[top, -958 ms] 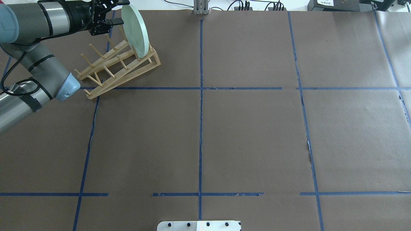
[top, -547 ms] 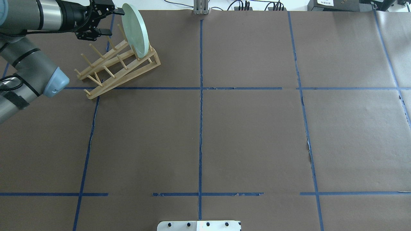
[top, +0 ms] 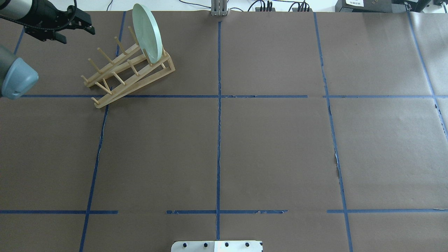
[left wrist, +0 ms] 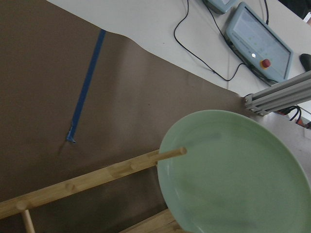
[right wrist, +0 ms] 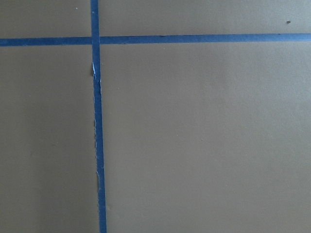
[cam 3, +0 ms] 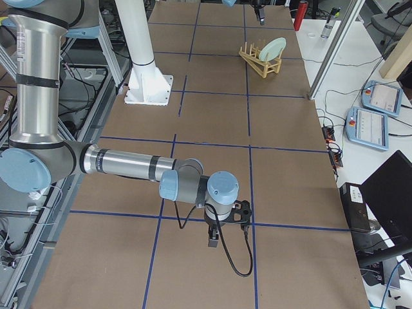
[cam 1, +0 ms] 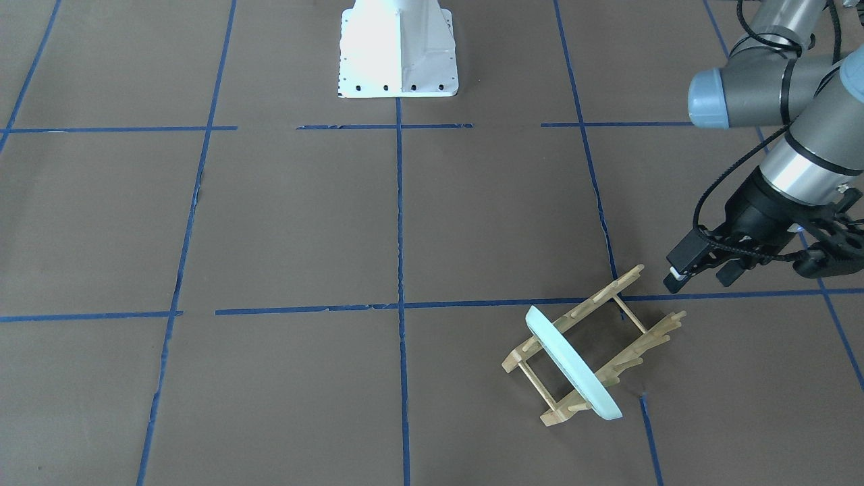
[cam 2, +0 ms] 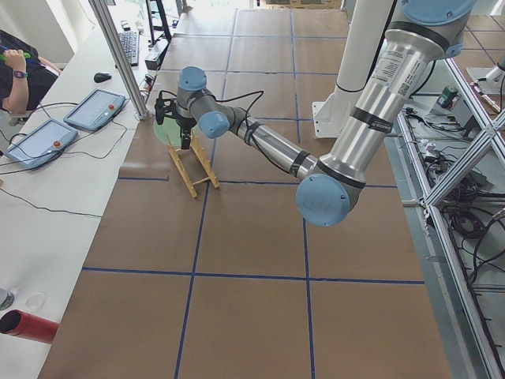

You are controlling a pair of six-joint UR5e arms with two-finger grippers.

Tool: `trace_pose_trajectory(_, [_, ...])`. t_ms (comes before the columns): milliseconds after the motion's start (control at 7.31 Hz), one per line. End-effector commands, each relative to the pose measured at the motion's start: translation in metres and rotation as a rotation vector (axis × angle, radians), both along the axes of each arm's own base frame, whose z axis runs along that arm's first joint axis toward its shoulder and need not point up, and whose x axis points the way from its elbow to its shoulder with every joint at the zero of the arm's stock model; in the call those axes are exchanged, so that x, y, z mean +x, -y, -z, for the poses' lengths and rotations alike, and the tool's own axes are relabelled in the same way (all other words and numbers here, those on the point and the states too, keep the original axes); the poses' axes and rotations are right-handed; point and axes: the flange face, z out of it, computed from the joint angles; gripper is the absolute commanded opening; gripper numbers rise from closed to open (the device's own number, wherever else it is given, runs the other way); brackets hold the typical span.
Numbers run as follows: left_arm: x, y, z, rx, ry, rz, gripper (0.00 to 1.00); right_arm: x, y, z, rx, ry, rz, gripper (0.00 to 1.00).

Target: Place plate on rack

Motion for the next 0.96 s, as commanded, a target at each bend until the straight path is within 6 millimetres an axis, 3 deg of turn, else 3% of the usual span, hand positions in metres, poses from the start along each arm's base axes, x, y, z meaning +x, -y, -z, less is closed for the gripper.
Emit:
trace_pose_trajectory(0, [-0.079,-0.029,-0.085,0.158,0.218,-0.234,1.00,-0.001,0.000,0.000,-0.001,0.000,0.001,1.00])
trace_pose_trajectory(137, [-0.136,-0.039,-0.137,0.205,0.288,-0.302,1.00,0.000,0.000,0.000,-0.001,0.000,0.000,1.00])
trace_pose_trajectory(274, [-0.174,-0.055,-0.190,0.139,0.325,-0.363,1.00,-0.001,0.000,0.000,0.001,0.000,0.001,1.00])
trace_pose_trajectory(411, [-0.219,-0.072,-0.226,0.093,0.318,-0.391,1.00,-0.001,0.000,0.000,-0.001,0.000,0.002,1.00])
trace_pose_trajectory(547, [-0.250,-0.113,-0.267,0.030,0.221,-0.352,1.00,-0.001,0.000,0.000,-0.001,0.000,0.002,1.00])
trace_pose_trajectory(684, [-0.278,-0.132,-0.280,0.005,0.183,-0.298,1.00,0.000,0.000,0.000,-0.001,0.000,0.000,1.00])
trace_pose_trajectory(821, [-0.279,-0.133,-0.277,0.007,0.183,-0.294,1.00,0.000,0.000,0.000,-0.001,0.000,0.000,1.00])
